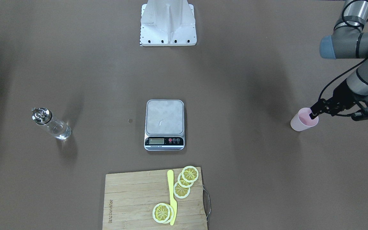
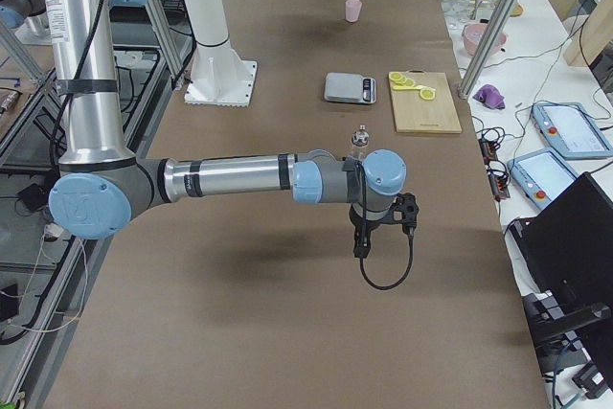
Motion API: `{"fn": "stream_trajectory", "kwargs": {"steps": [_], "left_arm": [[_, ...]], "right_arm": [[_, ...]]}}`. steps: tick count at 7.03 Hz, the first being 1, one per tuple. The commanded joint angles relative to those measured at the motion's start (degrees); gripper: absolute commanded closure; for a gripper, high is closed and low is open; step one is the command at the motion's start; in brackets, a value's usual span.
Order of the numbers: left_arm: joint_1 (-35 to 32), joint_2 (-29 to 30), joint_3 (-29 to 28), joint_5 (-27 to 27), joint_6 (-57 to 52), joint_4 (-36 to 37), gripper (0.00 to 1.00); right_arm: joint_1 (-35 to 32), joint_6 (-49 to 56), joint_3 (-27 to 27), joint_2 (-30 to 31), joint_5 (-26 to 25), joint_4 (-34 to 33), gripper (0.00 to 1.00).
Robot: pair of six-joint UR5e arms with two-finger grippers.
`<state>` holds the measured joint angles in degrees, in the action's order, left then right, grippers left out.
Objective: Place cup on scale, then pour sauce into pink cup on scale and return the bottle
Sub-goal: 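Reach the left gripper to the pink cup and grasp it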
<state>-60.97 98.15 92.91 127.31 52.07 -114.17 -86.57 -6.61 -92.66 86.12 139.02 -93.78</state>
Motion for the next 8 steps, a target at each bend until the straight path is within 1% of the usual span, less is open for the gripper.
{"fn": "stream_trajectory", "kwargs": {"steps": [1, 2, 3, 4, 5, 7, 8], "left_arm": [[0.67, 0.29, -0.88, -0.13, 0.32, -0.08, 0.18], [1.46, 0.2, -0.98, -0.22, 0.23, -0.08, 0.22], [2.25, 0.2, -1.15, -1.52, 0.32, -0.08, 0.24], [2.87, 0.2, -1.33, -2.06, 0.32, -0.08, 0.33], [2.87, 0.2, -1.33, -2.06, 0.23, -0.08, 0.51], [2.87, -0.23, -1.33, -2.15, -0.47, 0.0, 1.0], [2.87, -0.41, -1.33, -2.15, -0.56, 0.0, 1.0]], "right_arm": [[0.0, -0.07, -0.15, 0.02, 0.02, 0.0, 0.0], [0.0, -0.07, -0.15, 0.02, 0.02, 0.0, 0.0], [0.0, -0.07, -0.15, 0.02, -0.06, 0.0, 0.0], [0.0, -0.07, -0.15, 0.1, -0.06, 0.0, 0.0], [0.0, -0.07, -0.24, 0.11, 0.02, 0.0, 0.0], [0.0, -0.07, -0.24, 0.11, 0.02, 0.0, 0.0], [0.0, -0.07, -0.24, 0.11, -0.06, 0.0, 0.0]]}}
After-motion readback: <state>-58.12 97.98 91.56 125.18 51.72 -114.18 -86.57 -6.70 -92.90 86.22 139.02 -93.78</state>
